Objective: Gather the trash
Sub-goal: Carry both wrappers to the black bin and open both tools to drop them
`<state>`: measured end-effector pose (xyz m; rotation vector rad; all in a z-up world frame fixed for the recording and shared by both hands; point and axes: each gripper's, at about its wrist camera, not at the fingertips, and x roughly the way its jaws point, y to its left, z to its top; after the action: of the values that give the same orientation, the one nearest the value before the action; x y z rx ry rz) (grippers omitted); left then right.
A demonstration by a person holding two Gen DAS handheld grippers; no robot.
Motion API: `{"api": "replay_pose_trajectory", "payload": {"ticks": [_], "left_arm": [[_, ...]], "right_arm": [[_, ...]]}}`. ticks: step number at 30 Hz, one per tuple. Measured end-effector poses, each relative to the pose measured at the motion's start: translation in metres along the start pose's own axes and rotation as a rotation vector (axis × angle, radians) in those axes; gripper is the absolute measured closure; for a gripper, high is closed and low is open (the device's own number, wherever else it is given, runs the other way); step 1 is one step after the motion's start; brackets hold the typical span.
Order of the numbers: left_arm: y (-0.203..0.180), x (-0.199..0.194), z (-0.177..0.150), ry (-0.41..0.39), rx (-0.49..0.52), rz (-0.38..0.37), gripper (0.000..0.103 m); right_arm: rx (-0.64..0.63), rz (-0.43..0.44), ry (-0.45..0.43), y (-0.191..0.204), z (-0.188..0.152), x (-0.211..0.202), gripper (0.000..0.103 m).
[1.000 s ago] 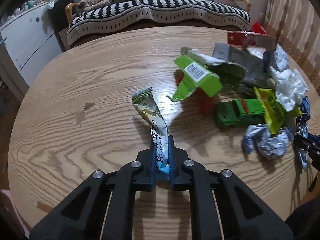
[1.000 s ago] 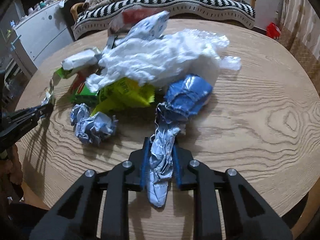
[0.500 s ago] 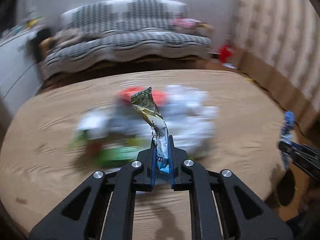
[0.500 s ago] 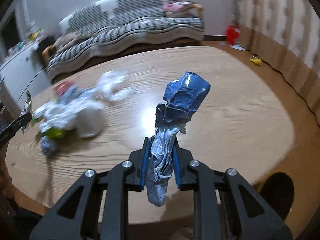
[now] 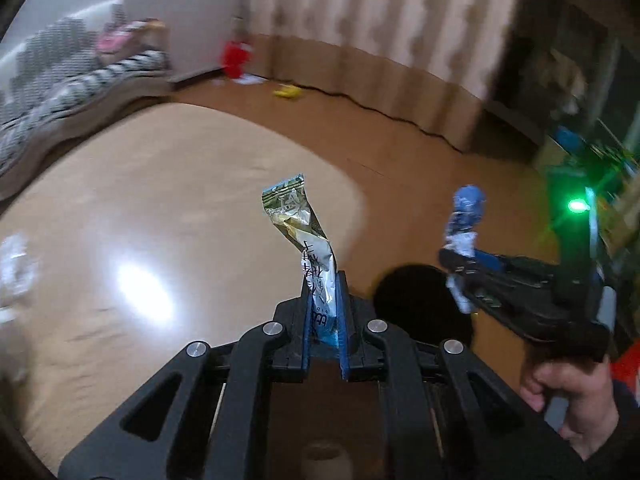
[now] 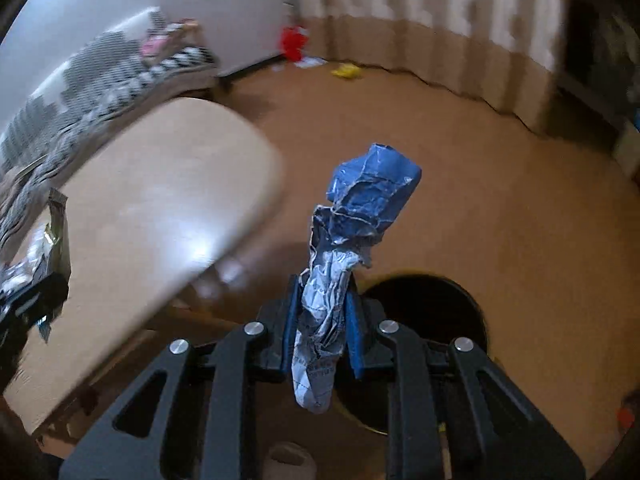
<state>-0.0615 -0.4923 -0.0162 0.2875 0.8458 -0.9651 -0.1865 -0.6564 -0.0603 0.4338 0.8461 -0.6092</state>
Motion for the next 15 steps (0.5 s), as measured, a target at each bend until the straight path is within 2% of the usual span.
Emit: {"api": "replay_pose_trajectory", "payload": {"ticks": [3, 8, 13, 15], "left_arm": [[-0.04, 0.037, -0.004, 0.044, 0.066, -0.047, 0.094], [-0.067, 0.085, -0.004, 0.095, 0.103, -0.125, 0.094], [-0.08, 0.111, -0.009, 0.139, 0.118, -0.156, 0.094], [-0.081, 0.121, -0.008, 0.151, 0.113, -0.162, 0.094]], "right_arm": [[0.09, -0.01, 0.095, -0.048, -0.009, 0.024, 0.081], [0.22, -0.009, 0.282, -0.103, -0.024, 0.068, 0.081], [0.304, 0.027, 0.322, -0.128, -0.032, 0.077, 0.081], [0.306, 0.022, 0.32, -0.123, -0.029, 0.076, 0.081]]}}
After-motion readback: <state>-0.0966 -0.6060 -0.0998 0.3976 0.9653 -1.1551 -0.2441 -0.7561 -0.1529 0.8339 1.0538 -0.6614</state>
